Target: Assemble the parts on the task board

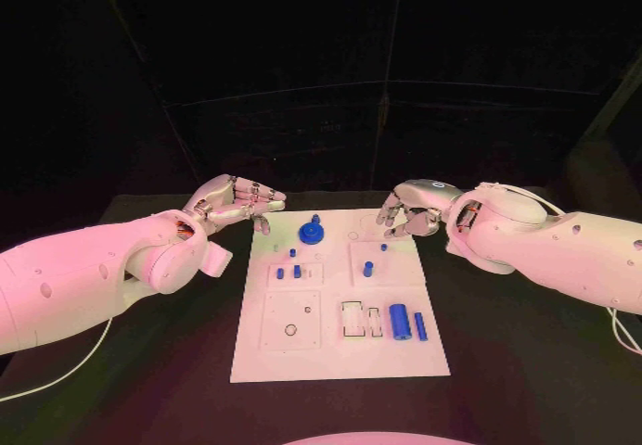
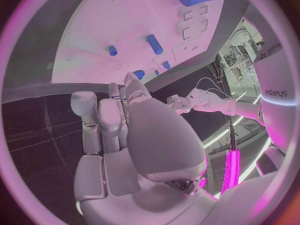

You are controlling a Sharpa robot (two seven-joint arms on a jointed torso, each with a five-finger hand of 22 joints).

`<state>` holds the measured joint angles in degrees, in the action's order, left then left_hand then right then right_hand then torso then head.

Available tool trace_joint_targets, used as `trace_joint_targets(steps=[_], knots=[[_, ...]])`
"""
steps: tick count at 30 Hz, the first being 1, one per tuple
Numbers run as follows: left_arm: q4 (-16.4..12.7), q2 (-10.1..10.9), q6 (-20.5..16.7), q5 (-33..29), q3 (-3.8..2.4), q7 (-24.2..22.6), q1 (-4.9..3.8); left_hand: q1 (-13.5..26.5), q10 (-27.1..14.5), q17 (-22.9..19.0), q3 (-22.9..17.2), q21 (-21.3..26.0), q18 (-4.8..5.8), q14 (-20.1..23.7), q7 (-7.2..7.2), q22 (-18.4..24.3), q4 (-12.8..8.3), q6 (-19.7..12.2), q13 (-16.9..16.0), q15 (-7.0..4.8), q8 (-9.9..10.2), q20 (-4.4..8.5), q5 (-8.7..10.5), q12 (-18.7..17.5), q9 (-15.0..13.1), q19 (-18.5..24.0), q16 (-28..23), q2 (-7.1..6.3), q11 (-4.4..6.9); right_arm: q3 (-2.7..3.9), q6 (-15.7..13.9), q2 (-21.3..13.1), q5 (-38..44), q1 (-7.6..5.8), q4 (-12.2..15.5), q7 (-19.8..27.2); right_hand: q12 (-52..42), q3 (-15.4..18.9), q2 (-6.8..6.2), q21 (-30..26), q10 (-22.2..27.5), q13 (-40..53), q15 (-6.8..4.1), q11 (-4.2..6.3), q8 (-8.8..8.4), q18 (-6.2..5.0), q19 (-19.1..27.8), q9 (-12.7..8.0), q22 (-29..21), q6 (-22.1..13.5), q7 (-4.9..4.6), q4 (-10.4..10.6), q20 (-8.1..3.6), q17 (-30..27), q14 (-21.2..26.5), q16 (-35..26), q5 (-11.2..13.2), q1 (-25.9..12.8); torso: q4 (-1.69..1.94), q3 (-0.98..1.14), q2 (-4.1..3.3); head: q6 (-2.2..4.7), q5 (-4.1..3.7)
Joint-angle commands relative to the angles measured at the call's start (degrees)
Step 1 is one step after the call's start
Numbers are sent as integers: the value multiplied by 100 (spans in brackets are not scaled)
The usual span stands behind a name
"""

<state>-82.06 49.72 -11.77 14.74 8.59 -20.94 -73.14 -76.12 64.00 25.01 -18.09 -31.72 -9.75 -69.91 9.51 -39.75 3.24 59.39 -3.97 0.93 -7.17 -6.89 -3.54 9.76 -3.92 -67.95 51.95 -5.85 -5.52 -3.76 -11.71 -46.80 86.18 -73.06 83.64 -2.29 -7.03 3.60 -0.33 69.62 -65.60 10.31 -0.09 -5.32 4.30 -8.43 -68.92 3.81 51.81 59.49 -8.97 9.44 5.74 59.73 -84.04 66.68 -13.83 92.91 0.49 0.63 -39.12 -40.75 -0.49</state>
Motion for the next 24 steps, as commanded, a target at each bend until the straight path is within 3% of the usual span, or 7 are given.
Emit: trace_joint_targets(steps=[1,8,14,24], knots=[[-71,30,76,-1044,-1,-675,1,-16,54,-37,32,59,-81,-13,11,52,-2,26,9,0,27,10,-2,-15,9,-46,-50,52,-22,1,241,-4,517,19,56,-372,65,-15,-92,24,81,-61,48,-7,-29,99,8,2,8,-9,-50,27,61,12,-100,42,48,-12,-10,16,-4,12,-37],[-124,66,40,-1261,0,-821,8,-57,80,-78,42,136,-78,-2,32,122,-25,30,7,6,35,8,-5,-18,9,-57,-106,63,-30,-31,312,30,670,124,62,-495,155,-37,-142,30,145,-156,71,-37,-64,97,24,-3,12,-53,-69,26,84,-3,-89,48,77,-19,9,9,-8,25,-93],[-149,79,49,-1323,0,-855,13,-70,78,-87,43,157,-77,3,46,141,-33,25,8,11,39,6,-8,-21,10,-59,-116,67,-38,-41,246,100,736,176,-41,-532,216,-76,-153,40,194,-232,94,-66,-76,96,32,-7,20,-115,-97,18,105,-1,-84,65,90,-14,8,7,-11,20,-80],[-167,79,57,-1343,0,-844,17,-107,55,-103,36,199,-75,11,65,180,-55,-8,11,21,58,1,-19,-35,15,-66,-132,77,-54,-46,413,231,641,222,-191,-481,260,-172,-119,61,217,-320,113,-86,-69,97,31,-5,47,-160,-119,-9,127,18,-83,101,100,27,5,5,-10,25,-62]])
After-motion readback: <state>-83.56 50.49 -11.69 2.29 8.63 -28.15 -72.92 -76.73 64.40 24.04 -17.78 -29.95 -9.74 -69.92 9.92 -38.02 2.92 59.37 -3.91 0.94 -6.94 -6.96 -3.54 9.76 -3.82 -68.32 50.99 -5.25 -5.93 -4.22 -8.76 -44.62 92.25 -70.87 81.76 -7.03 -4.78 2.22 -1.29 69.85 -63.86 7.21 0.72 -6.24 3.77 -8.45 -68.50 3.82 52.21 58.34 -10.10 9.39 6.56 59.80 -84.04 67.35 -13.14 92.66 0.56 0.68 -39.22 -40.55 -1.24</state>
